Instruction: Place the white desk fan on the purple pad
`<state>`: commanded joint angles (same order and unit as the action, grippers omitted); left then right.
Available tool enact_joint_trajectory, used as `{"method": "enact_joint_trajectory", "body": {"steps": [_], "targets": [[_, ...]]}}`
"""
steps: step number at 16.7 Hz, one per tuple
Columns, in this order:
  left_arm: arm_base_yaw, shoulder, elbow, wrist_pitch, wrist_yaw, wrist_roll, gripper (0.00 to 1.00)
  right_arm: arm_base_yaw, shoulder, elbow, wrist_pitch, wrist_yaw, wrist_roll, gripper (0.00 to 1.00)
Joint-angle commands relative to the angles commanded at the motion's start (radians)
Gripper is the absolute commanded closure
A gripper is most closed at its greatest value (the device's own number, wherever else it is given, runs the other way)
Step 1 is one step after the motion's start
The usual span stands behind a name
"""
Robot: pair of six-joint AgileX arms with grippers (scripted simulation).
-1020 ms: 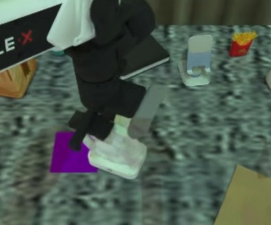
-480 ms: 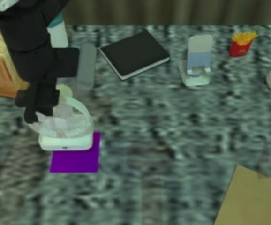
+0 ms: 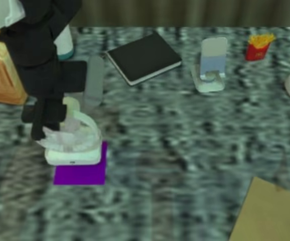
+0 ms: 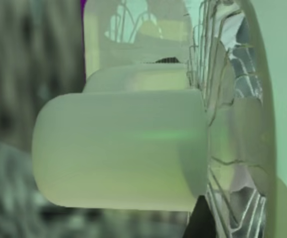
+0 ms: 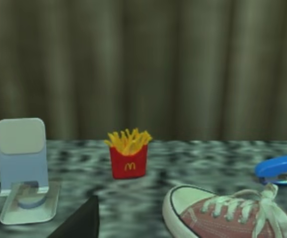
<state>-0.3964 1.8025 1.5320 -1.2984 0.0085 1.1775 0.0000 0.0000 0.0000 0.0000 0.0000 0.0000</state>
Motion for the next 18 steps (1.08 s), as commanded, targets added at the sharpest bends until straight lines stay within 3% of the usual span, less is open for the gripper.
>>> {"method": "enact_joint_trajectory", "body": {"steps": [6,18], "targets": [[0.001,0.005,-0.037,0.04,0.0,0.001,1.0,0.0,0.0,0.0,0.0,0.0,0.0,0.0],[0.001,0.005,-0.037,0.04,0.0,0.001,0.1,0.0,0.0,0.0,0.0,0.0,0.0,0.0]]}}
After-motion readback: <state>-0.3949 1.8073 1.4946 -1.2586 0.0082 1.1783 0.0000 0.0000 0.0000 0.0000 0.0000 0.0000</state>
